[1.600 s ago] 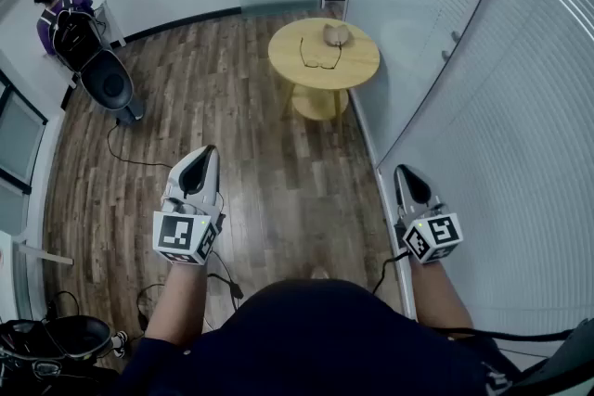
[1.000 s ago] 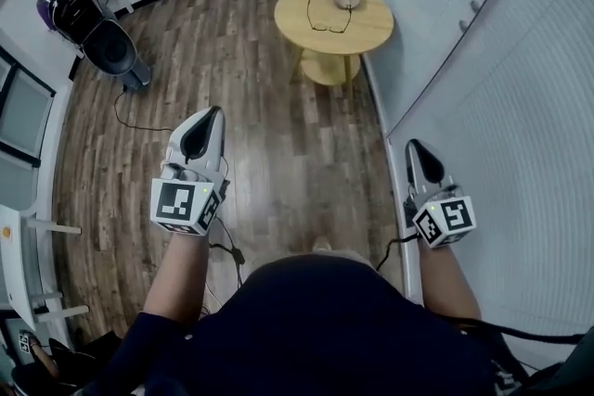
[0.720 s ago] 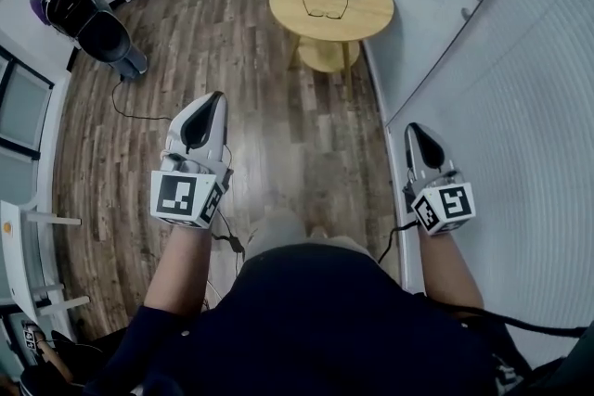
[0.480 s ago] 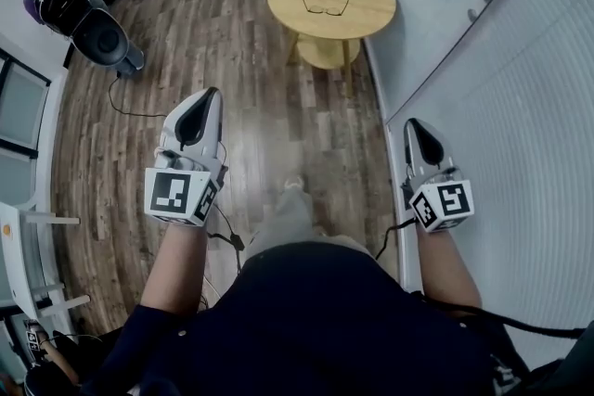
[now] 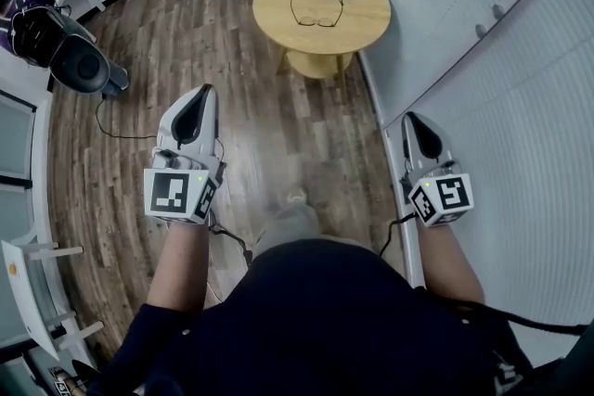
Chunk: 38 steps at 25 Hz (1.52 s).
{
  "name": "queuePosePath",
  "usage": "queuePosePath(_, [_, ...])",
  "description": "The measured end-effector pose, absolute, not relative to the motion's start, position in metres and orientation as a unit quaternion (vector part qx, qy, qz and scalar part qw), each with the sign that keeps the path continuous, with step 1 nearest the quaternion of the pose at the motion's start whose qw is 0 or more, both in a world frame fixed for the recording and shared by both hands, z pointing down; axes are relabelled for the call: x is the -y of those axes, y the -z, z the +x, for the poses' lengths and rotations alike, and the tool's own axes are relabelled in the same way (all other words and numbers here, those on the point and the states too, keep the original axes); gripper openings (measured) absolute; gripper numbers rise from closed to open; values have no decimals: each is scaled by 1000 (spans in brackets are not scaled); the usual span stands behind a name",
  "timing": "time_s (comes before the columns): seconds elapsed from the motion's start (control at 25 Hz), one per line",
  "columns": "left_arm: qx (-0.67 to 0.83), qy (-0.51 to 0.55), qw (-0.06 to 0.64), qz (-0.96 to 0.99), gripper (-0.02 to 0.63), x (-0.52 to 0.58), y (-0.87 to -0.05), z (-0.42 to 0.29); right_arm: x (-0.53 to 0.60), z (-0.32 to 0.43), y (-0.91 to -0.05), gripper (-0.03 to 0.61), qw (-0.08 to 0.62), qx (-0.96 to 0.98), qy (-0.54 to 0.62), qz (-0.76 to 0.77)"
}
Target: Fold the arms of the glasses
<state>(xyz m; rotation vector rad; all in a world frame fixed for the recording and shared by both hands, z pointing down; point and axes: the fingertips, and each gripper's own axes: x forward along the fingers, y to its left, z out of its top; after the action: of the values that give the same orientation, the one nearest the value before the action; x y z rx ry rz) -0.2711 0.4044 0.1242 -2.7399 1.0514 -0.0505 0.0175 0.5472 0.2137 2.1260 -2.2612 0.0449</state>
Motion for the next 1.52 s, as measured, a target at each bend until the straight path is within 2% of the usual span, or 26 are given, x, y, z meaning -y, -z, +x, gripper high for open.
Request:
queuePosePath(0.44, [-324,20,112,-939,2,-288,-119,-255,-447,22,-214,6,13,707,-23,706])
queuePosePath(0.88, [-297,10,115,-948,2,-227,-114,-233,-390,29,-205,6,21,698,-20,716])
queuePosePath(1.52, [-332,23,111,-936,2,-124,-114,-156,-264,117,-208,6,19,714,-25,699])
